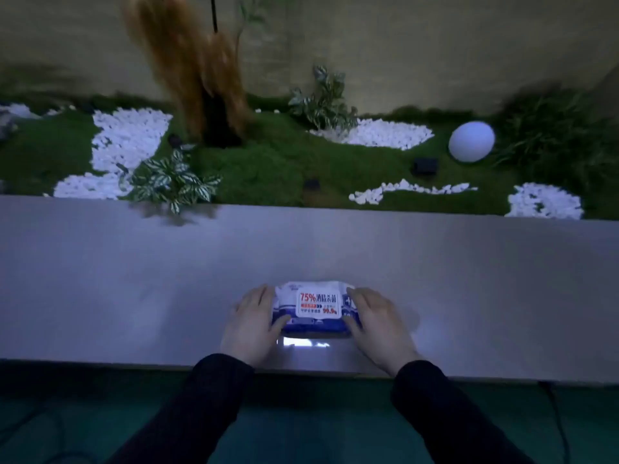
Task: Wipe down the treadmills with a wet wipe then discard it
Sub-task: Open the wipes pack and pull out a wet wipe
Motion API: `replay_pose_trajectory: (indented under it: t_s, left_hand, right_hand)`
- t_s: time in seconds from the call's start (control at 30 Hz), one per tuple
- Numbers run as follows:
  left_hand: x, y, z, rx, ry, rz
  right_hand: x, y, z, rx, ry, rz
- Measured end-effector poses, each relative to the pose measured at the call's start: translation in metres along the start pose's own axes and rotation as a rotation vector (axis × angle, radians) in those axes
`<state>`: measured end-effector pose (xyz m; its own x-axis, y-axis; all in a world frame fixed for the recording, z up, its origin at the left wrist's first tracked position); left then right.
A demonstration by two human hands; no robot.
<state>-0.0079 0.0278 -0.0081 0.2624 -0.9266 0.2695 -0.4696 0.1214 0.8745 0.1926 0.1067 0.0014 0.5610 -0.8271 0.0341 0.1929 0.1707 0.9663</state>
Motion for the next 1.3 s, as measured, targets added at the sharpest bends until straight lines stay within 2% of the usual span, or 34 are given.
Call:
replay_pose_trajectory:
  t_s: [0.23,0.43,0.57,0.7,0.83,0.97,1.07,1.17,1.3]
  left_hand:
    - [-0.034,-0.073,0.032,0.040,-0.058,-0.103]
    - [-0.049,-0.104,0.045,0.081,-0.073,-0.135]
    - [-0.049,-0.109,0.048,0.127,-0.071,-0.143]
    - [-0.050,-0.107,0.049,0.116,-0.077,-0.152]
    - [-0.050,-0.105,0.047,0.126,-0.068,-0.156]
    - [-0.050,-0.107,0.050,0.142,-0.095,-0.173]
    - [-0.050,-0.107,0.050,0.166,-0.108,-0.184]
    - [-0.049,-0.107,0.050,0.163,-0.114,-0.193]
    - [-0.050,-0.112,0.053,0.174,-0.114,-0.191]
  right_hand:
    - [-0.015,-0.083,-0.011,0.041,0.107,-0.053]
    - [-0.039,-0.103,-0.004,0.132,0.239,-0.049]
    - [-0.043,-0.108,-0.004,0.178,0.267,-0.040]
    - [-0.044,-0.111,-0.004,0.234,0.280,-0.101]
    - [-0.045,-0.102,-0.004,0.179,0.293,-0.098]
    - [-0.066,-0.086,-0.009,-0.013,0.208,-0.071]
    - [-0.093,-0.079,-0.013,-0.137,0.069,-0.122]
    - [-0.117,-0.082,-0.019,-0.200,-0.057,-0.161]
    - [-0.129,-0.098,-0.027,-0.248,-0.137,-0.123]
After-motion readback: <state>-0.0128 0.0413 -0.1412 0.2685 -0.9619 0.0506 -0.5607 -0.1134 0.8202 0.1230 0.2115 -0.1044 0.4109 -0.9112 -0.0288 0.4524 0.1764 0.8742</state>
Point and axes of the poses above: each hand's wrist, its own x-axis away from the middle knuckle, its own y-axis out of the back of the hand, z = x × y, the point moved 3 cm from there along -x, towards the middle knuckle, and after that the axes turned 5 degrees about x, right-handed, at the moved point
